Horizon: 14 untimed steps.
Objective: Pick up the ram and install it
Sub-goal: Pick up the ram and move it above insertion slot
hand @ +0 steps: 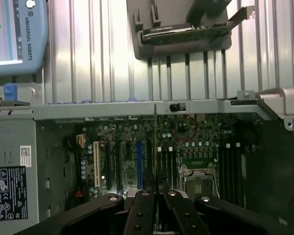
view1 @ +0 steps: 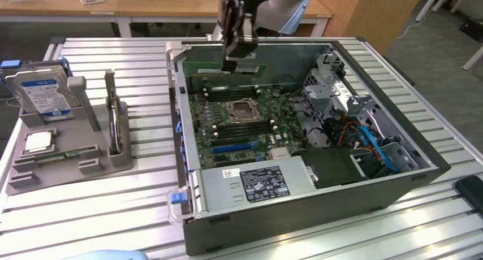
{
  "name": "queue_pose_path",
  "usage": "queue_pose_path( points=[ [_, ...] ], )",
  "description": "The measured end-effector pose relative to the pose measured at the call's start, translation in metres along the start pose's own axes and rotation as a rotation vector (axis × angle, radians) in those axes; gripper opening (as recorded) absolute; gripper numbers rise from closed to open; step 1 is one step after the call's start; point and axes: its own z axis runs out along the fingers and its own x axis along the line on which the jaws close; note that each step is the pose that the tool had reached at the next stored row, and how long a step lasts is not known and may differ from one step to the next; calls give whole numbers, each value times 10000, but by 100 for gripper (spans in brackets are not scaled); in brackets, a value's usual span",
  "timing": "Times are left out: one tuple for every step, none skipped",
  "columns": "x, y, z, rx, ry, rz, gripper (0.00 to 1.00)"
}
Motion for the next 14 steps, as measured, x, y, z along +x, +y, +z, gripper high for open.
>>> queue_pose_path(
  points=[
    [-2, -39, -3, 0, -6, 1, 13],
    [-5, -80, -6, -1, -12, -1, 13],
    [-7, -121, -9, -1, -17, -3, 13],
    [-9, -160, -12, -1, -23, -1, 13],
    [-12, -200, -16, -2, -27, -1, 13],
    [-14, -242, -19, -2, -32, -3, 13],
    [-16, -282, -23, -2, -38, -4, 13],
    [-19, -320, -26, -3, -42, -3, 13],
    [-21, -359, -29, -3, -47, -3, 13],
    [-23, -397, -31, -3, -51, -4, 13],
    [-25, -433, -34, -3, -54, -5, 13],
    [-28, -471, -37, -3, -58, -4, 13],
    [-30, -506, -40, -3, -60, -4, 13],
    [-32, -539, -43, -4, -62, -5, 13]
  ],
)
